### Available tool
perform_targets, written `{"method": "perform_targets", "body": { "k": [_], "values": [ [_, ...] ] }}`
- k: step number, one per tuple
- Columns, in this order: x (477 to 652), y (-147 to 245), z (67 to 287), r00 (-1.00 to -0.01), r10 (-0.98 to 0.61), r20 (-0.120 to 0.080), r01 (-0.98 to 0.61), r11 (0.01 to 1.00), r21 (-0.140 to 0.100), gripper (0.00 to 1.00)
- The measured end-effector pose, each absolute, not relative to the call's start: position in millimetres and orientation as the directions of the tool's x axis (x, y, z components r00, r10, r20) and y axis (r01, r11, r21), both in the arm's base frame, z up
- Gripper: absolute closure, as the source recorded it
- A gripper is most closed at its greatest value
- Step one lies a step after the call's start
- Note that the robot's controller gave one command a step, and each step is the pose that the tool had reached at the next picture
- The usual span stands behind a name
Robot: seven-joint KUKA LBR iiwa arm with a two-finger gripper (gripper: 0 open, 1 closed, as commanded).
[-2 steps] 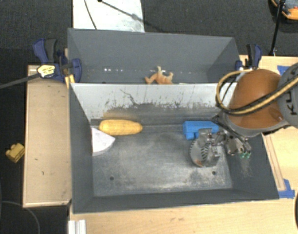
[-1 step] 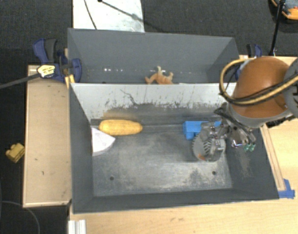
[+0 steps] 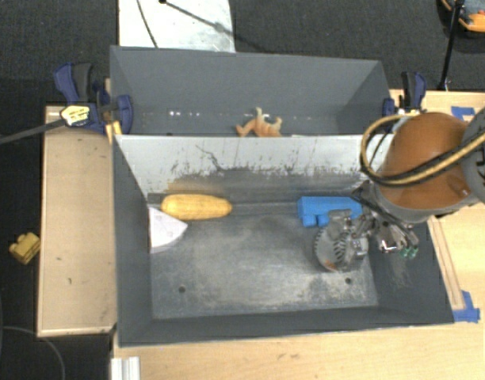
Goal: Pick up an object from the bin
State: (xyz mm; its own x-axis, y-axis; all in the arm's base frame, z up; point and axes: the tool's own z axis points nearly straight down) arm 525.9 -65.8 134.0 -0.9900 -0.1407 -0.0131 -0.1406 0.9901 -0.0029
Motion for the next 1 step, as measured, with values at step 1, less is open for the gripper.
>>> {"method": "perform_targets", "body": {
  "k": [1],
  "values": [
    [520.0,-53.7,157.2,-0.990,-0.139,0.008,-0.139,0.990,0.003,1.00]
  ]
}}
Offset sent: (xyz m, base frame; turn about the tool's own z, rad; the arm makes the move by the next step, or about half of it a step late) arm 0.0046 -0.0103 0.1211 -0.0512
